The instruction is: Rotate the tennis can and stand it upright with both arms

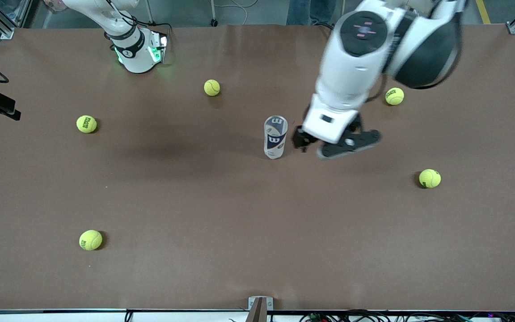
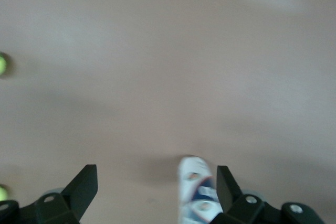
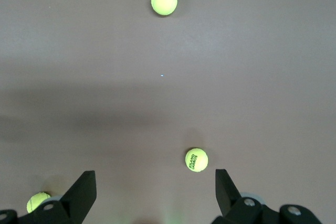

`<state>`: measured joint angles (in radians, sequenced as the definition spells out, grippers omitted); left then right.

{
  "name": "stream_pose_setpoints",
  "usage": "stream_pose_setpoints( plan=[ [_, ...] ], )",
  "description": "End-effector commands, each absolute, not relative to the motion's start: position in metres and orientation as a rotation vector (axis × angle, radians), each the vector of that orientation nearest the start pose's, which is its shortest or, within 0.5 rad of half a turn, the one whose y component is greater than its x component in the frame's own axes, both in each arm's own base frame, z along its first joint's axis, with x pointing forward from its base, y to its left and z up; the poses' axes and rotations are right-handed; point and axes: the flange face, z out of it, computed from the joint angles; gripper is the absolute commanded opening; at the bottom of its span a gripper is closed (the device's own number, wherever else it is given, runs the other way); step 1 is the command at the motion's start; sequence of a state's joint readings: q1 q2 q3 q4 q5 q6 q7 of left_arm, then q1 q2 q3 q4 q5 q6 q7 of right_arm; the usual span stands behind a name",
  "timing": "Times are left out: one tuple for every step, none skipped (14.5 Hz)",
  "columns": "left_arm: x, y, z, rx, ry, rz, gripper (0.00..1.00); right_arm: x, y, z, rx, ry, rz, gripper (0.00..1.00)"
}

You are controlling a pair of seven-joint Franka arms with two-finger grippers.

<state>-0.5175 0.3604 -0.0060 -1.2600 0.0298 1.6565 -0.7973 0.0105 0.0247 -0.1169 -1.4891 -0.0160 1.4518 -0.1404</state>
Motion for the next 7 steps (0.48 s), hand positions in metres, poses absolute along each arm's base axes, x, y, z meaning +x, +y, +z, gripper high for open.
stream_pose_setpoints(
  plan=[
    [0.589, -0.264, 0.578, -3.093, -0.356, -0.054, 1.0, 0.526, -0.055, 0.652, -3.153, -0.076, 0.079, 1.0],
    [0.594, -0.232, 0.589, -3.094, -0.336, -0.054, 1.0, 0.523, -0.055, 0.655, -3.151, -0.074, 0.076, 1.0],
    [0.598, -0.206, 0.596, -3.096, -0.324, -0.06, 1.0, 0.521, -0.054, 0.657, -3.15, -0.079, 0.078, 1.0],
    [0.6, -0.18, 0.605, -3.098, -0.334, -0.077, 1.0, 0.521, -0.053, 0.657, -3.15, -0.081, 0.08, 1.0],
    [0.604, -0.149, 0.614, -3.102, -0.307, -0.094, 1.0, 0.521, -0.052, 0.657, -3.15, -0.084, 0.08, 1.0],
    [0.604, -0.123, 0.623, -3.11, -0.208, -0.107, 1.0, 0.521, -0.053, 0.656, -3.15, -0.084, 0.083, 1.0],
    [0.604, -0.101, 0.623, -3.109, -0.101, -0.078, 1.0, 0.52, -0.054, 0.657, -3.149, -0.081, 0.083, 1.0]
  ],
)
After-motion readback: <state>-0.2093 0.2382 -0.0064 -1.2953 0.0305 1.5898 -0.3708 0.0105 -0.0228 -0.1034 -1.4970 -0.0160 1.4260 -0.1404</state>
